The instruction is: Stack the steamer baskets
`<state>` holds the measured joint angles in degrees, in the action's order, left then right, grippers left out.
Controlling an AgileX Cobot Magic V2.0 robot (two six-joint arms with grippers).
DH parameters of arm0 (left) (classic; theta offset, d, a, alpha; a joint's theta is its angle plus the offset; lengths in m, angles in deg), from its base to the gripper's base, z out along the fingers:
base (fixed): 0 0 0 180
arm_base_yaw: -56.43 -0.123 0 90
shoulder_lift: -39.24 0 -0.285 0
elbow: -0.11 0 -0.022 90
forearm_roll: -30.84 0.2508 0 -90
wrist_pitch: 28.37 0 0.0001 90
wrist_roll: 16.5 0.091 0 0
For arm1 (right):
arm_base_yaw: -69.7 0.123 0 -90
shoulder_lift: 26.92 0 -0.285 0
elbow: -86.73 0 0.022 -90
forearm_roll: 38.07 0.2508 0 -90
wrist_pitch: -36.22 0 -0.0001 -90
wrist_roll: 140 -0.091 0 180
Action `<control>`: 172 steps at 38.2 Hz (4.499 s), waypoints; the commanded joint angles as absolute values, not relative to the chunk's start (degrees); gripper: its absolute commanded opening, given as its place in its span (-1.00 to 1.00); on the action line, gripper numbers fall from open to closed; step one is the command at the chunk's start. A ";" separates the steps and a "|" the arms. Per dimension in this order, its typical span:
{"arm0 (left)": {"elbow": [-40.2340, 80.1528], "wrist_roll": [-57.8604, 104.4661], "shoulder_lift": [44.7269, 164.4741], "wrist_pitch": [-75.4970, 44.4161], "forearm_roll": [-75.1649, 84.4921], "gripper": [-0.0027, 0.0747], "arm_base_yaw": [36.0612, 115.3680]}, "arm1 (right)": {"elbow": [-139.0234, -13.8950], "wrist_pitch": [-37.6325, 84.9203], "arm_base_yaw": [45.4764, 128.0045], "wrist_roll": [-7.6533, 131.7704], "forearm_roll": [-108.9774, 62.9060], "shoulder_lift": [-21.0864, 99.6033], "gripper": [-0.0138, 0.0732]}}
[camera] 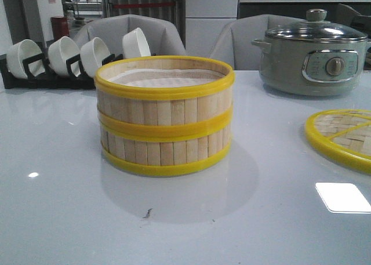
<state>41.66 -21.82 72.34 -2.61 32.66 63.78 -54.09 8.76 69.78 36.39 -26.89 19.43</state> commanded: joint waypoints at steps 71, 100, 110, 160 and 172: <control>43.60 -22.39 71.31 -7.46 32.94 -0.69 63.91 | -56.12 12.59 70.83 37.07 -26.22 19.55 0.27; 43.60 -22.39 71.31 -7.46 32.94 -0.69 63.91 | -56.12 10.26 70.83 37.07 -26.22 19.55 0.27; 43.60 -22.39 71.31 -7.46 32.94 -0.69 63.91 | -55.83 8.73 70.83 37.07 -26.22 19.55 0.27; 43.60 -22.39 71.31 -7.46 32.94 -0.69 63.91 | -81.12 3.90 68.65 37.07 -36.16 67.24 0.27; 43.60 -22.39 71.31 -7.46 32.94 -0.69 63.91 | -86.10 1.49 68.31 37.07 -36.78 73.07 0.27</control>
